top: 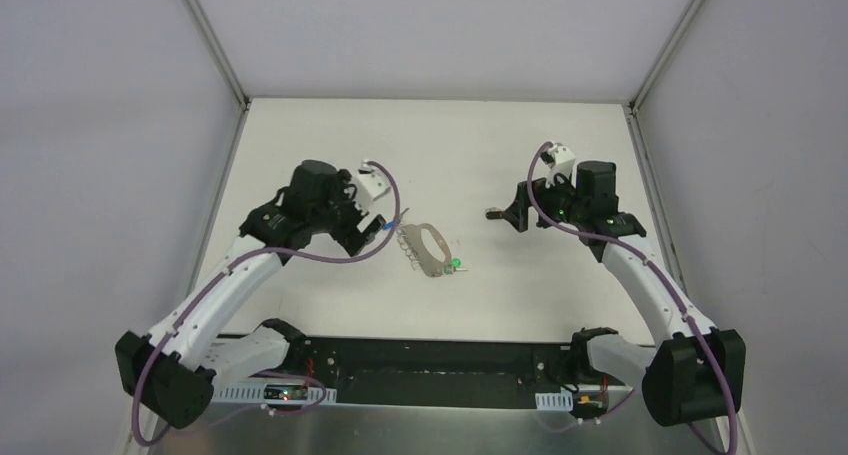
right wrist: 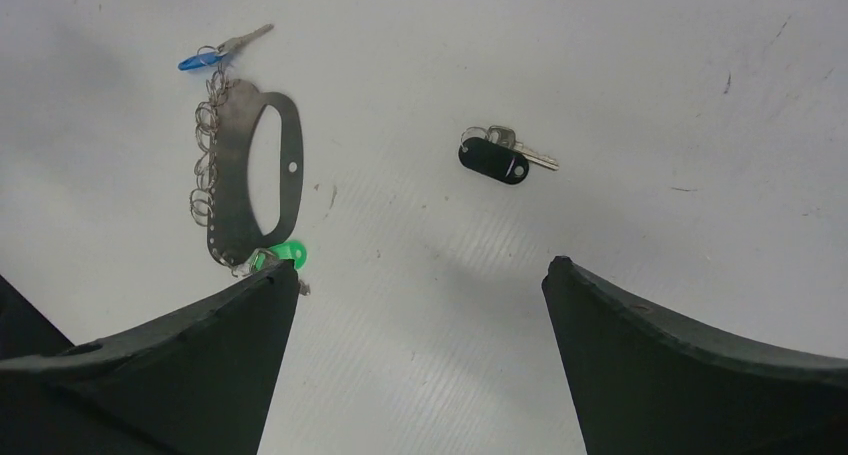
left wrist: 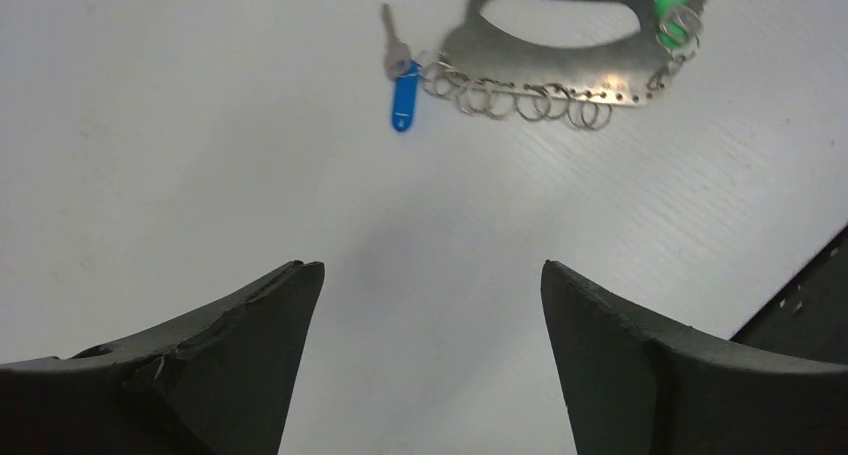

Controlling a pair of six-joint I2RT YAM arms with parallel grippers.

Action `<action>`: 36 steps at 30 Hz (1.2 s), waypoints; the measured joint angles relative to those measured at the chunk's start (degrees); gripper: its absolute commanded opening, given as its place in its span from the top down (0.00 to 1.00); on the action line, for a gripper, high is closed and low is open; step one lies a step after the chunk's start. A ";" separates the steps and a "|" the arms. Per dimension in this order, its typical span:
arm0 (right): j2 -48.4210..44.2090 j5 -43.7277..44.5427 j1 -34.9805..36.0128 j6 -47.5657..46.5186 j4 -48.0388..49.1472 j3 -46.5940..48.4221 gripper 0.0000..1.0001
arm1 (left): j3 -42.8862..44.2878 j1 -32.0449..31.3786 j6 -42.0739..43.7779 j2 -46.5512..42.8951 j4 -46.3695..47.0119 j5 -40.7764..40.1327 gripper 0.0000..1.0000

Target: Put the keys on the keyring

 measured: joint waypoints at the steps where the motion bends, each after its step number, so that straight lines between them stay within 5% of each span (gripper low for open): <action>1: -0.04 -0.26 -0.07 -0.33 -0.15 -0.20 0.02 | 0.48 -2.54 1.51 2.54 -1.31 0.28 0.23; 8: -3.74 -2.78 -1.88 -1.40 -0.46 -3.19 0.02 | 6.34 -6.40 5.14 19.23 -5.49 3.13 0.48; 21: -4.11 -5.25 -5.49 -1.40 -0.35 -3.30 0.02 | 12.20 -13.00 -0.17 31.15 -5.62 7.39 0.49; 36: -3.61 -6.12 -6.19 -2.03 -0.33 -3.87 0.02 | 11.65 -18.12 -3.98 38.53 -1.55 1.51 0.59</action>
